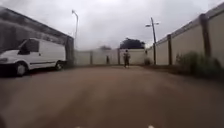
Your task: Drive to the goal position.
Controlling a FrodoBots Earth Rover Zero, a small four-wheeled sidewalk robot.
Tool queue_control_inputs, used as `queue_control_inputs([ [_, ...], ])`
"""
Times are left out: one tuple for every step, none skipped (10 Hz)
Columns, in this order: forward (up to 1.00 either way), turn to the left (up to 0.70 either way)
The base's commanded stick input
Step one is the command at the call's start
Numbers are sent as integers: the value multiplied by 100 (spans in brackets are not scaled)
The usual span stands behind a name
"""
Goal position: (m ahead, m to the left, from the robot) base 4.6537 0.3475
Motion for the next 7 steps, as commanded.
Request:
queue_control_inputs([
  [100, 0],
  [100, 0],
  [100, 0],
  [100, 0],
  [100, 0],
  [100, 0],
  [100, 0],
])
